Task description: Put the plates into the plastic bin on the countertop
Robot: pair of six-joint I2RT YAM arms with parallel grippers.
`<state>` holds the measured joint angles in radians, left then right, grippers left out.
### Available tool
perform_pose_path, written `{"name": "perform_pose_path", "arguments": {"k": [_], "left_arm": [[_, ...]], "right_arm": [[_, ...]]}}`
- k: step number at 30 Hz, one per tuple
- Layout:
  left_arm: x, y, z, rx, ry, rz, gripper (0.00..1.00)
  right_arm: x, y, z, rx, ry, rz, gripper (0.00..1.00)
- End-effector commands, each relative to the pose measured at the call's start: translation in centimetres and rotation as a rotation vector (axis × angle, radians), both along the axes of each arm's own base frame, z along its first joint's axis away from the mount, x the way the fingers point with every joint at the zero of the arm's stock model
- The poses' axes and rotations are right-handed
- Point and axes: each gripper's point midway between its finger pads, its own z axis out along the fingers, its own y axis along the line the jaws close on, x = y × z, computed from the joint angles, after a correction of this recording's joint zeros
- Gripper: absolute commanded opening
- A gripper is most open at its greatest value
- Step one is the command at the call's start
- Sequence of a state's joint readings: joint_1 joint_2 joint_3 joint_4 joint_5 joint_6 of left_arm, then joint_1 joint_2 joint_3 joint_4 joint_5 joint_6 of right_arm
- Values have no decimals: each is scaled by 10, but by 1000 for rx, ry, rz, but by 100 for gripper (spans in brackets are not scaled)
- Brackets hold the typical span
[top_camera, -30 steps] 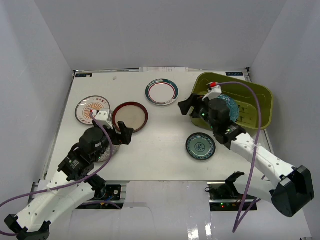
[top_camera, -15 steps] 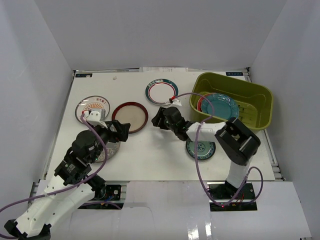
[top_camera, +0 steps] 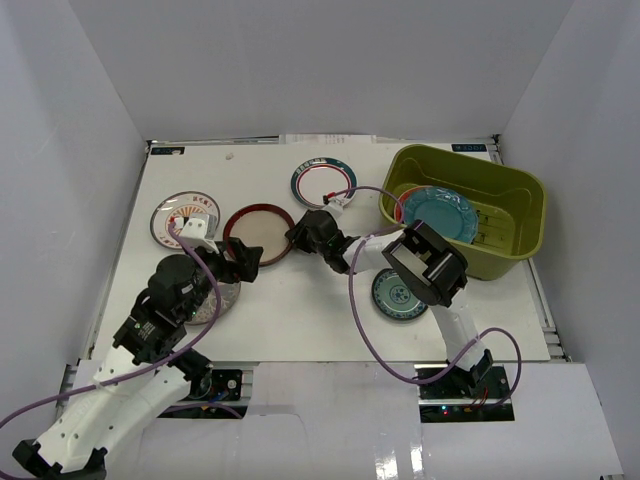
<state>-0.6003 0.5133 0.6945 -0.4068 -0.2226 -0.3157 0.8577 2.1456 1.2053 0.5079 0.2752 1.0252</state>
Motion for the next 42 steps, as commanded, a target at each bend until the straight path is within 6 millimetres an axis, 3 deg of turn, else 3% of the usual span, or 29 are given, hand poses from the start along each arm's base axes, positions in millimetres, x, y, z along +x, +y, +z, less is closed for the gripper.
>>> {"name": "perform_pose_path", "arguments": {"k": [1,2,5,6,8,9,11,12,13,14,16,17,19,20,21,22,23,24,25,26,27,28,30,31,34,37,42], "left_arm": [[1,-1,0,-2,-13,-9,98],[1,0,0,-3,-14,-7,98],[1,1,2,-6,-20,-4,98],[1,1,1,-5,-18,-1,98],[1,1,2,-9,-20,-2,98],[1,1,3,-10,-21,-4,98],[1,2,4,-15,-25,-2,98],[0,3,6,-20,-33,1,98],[0,4,7,-23,-35,3,98],[0,5,8,-26,-39,5,98],[-2,6,11,-35,-52,9,98],[-2,7,12,-38,-56,9,98],[-3,7,13,-43,-60,8,98],[-4,7,14,-45,-62,5,98],[-4,5,14,-47,-61,-2,98],[-6,2,13,-50,-58,-22,98],[-6,0,13,-50,-54,-32,98],[-6,-2,13,-48,-51,-43,98],[-7,-5,13,-50,-48,-61,98],[-8,-6,12,-48,-45,-71,98],[-8,-7,12,-49,-43,-75,98],[-8,-7,13,-51,-49,-78,98],[-10,-7,14,-54,-52,-81,98],[-10,-7,14,-56,-53,-83,98],[-12,-7,16,-60,-58,-89,98],[-12,-7,16,-62,-60,-90,98],[-14,-9,17,-66,-63,-103,98]], "right_arm": [[0,5,-13,28,45,-22,31],[-5,1,-14,36,60,-27,21],[-7,-9,-1,61,23,-54,8],[-6,-13,20,84,-10,-65,8],[-14,-26,30,89,-42,-74,8],[-15,-28,57,115,-92,-66,8],[-20,-34,82,124,-151,-55,8],[-22,-37,115,131,-226,-35,8],[-24,-36,135,138,-266,-16,8],[-27,-40,171,165,-327,-6,8],[-28,-52,207,120,-427,-6,8],[-32,-68,240,125,-485,-24,8],[-33,-91,268,79,-559,-46,8],[-26,-112,278,65,-576,-76,8],[-32,-134,300,74,-601,-96,8],[-32,-150,309,70,-614,-105,8],[-27,-187,328,61,-654,-169,8],[-23,-207,322,23,-630,-188,8],[-11,-243,324,3,-629,-235,8],[-13,-264,332,11,-636,-255,8],[-10,-281,322,-18,-599,-260,8],[-3,-315,320,-48,-586,-308,8],[-2,-349,314,-105,-561,-355,8],[2,-377,311,-129,-548,-398,8],[2,-424,296,-142,-504,-485,8],[9,-446,275,-164,-448,-556,8],[23,-460,227,-180,-321,-575,8]]}}
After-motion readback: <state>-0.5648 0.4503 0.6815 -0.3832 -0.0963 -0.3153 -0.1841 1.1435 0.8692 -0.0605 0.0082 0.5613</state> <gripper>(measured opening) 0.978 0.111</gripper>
